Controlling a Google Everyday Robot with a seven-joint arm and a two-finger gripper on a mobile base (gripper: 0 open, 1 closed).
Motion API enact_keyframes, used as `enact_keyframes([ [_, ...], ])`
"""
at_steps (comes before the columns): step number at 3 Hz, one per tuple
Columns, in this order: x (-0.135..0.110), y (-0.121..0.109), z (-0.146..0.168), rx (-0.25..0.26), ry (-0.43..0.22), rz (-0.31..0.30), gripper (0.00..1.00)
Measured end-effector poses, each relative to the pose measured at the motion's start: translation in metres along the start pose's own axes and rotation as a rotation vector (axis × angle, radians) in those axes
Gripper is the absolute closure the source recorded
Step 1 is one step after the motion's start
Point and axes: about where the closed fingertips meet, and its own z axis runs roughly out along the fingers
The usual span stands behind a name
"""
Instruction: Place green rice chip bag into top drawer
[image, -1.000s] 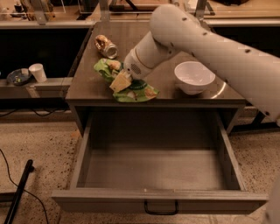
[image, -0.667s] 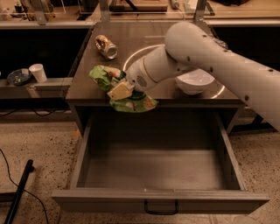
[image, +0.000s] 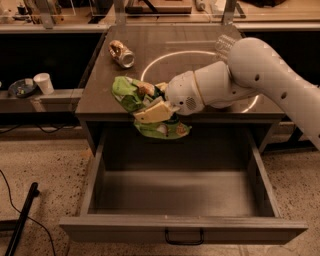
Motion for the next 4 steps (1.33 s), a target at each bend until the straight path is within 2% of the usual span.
enact_keyframes([
  [1,0.002,-0.001,0.007,-0.033,0.027,-0.047,1.0],
  [2,0.031,0.017,0.027,-0.113,0.216,-0.048,1.0],
  [3,0.084,0.029,0.029,-0.148,0.527,-0.007,1.0],
  [4,0.097,0.028,0.028,-0.148,0.602,-0.008,1.0],
])
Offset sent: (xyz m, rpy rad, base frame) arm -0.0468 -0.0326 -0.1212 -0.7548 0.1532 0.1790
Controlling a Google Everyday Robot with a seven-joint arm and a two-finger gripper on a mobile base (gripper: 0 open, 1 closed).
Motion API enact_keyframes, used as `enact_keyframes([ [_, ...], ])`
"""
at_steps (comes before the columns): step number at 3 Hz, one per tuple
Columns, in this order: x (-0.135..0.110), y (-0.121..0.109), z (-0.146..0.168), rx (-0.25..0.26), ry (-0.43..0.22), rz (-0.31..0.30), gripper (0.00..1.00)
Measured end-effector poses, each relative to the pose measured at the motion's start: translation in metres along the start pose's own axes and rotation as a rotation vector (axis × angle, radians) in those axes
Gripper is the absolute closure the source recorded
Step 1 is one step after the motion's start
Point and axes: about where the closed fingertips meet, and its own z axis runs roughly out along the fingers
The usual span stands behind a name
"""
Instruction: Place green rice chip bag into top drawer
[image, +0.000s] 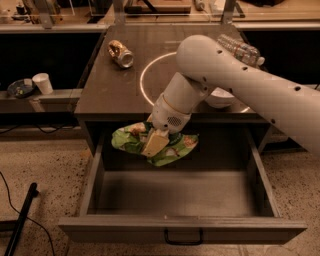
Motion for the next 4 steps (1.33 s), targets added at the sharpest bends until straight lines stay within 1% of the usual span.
enact_keyframes([
  [1,0.0,0.0,0.008,0.01,0.04,0.011,1.0],
  [2,0.015,0.004,0.029,0.077,0.109,0.019,1.0],
  [3,0.054,0.015,0.089,0.159,0.212,0.011,0.98],
  [4,0.075,0.021,0.121,0.197,0.263,-0.006,0.76],
])
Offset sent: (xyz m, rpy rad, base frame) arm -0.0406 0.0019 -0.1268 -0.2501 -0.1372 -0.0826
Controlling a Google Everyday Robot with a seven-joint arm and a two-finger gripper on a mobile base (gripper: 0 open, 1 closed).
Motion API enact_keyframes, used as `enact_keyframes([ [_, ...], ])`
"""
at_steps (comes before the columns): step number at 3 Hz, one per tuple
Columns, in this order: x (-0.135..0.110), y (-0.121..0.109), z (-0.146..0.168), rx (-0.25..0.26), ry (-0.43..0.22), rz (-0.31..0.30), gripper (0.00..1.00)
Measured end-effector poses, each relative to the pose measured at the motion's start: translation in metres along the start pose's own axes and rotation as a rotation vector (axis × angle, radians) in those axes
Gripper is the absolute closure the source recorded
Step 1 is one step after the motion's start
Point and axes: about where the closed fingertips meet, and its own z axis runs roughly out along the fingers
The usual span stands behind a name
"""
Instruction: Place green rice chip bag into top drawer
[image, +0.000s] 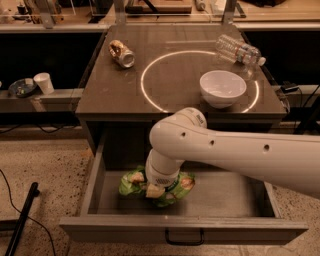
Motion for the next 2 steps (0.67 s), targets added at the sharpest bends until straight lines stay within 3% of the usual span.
enact_keyframes([
  [2,0.0019,0.002,0.0029,-0.001,0.004,-0.002,0.29],
])
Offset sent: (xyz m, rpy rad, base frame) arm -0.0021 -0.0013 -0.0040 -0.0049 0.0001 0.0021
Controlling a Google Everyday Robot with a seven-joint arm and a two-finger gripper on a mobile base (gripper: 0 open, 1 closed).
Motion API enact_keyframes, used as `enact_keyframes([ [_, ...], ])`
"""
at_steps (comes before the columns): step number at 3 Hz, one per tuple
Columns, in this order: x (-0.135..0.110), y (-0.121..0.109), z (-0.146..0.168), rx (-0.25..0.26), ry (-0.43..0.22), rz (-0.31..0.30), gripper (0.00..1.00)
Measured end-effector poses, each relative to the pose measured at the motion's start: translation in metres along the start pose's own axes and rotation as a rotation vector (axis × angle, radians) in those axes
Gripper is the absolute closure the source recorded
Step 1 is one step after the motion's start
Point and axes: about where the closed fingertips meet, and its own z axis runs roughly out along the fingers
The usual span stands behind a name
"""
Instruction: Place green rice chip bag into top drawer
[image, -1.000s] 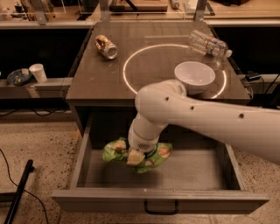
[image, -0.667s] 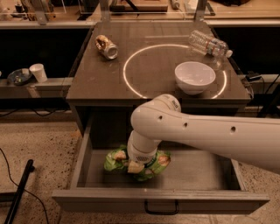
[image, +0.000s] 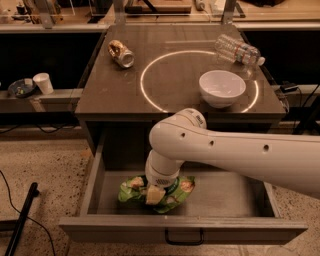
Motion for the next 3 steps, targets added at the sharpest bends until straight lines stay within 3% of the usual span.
enact_keyframes([
  [1,0.0,0.0,0.0,0.0,0.0,0.0,0.06],
  [2,0.0,0.0,0.0,0.0,0.0,0.0,0.0],
  [3,0.0,0.0,0.0,0.0,0.0,0.0,0.0],
])
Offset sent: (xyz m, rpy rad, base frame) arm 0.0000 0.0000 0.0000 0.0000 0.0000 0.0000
